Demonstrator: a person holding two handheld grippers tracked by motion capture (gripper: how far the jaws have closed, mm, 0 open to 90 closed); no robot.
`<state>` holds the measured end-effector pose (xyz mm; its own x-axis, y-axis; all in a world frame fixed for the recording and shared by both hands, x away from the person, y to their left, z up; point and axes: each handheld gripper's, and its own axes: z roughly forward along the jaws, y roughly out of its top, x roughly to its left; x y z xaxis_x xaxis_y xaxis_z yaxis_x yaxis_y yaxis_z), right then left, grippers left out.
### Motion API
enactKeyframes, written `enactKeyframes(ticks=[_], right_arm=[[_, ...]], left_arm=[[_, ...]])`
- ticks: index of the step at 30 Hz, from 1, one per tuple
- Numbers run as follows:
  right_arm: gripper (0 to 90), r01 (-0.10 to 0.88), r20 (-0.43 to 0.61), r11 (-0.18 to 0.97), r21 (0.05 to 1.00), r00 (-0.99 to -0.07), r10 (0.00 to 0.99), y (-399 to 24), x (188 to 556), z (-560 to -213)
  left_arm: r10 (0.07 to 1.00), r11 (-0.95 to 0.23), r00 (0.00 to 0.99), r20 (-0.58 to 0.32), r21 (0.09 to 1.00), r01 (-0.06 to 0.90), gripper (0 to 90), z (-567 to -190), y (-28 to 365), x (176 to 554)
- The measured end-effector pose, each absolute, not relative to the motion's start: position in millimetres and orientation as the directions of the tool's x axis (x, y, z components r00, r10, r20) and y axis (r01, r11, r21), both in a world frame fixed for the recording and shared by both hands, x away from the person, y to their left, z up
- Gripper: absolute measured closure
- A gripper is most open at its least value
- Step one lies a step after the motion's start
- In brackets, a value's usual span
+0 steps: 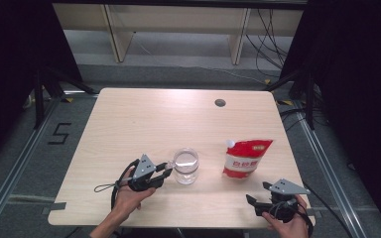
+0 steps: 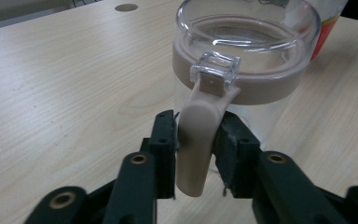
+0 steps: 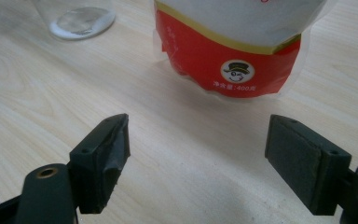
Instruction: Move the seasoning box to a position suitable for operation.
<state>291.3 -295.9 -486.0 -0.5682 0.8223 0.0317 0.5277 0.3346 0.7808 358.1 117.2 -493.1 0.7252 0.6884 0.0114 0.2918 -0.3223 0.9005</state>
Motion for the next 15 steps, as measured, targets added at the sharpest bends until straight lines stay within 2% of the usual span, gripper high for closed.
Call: enactKeyframes(ticks=[5, 7, 9, 15], right_arm=[[23.4, 0.524, 0.034, 0.335, 0.783, -0.574, 0.818, -296.1, 291.2, -485.6], [23.4, 0.548, 0.063, 0.313, 0.776, -0.560, 0.826, -294.3, 289.4, -485.8], [23.6, 0.528, 0.031, 0.332, 0.782, -0.565, 0.825, -295.8, 291.9, -486.8], [23.8, 0.516, 0.032, 0.345, 0.784, -0.588, 0.808, -296.9, 292.4, -486.6]], left_arm=[[0.681, -0.364, 0.730, 0.059, 0.892, 0.268, 73.3, -492.2, 116.0, 356.8], [0.675, -0.354, 0.737, 0.044, 0.895, 0.271, 73.4, -492.4, 115.7, 355.8], [0.655, -0.370, 0.754, 0.048, 0.891, 0.264, 73.4, -491.5, 118.4, 353.8], [0.619, -0.369, 0.785, 0.023, 0.891, 0.265, 73.3, -491.8, 124.1, 348.0]])
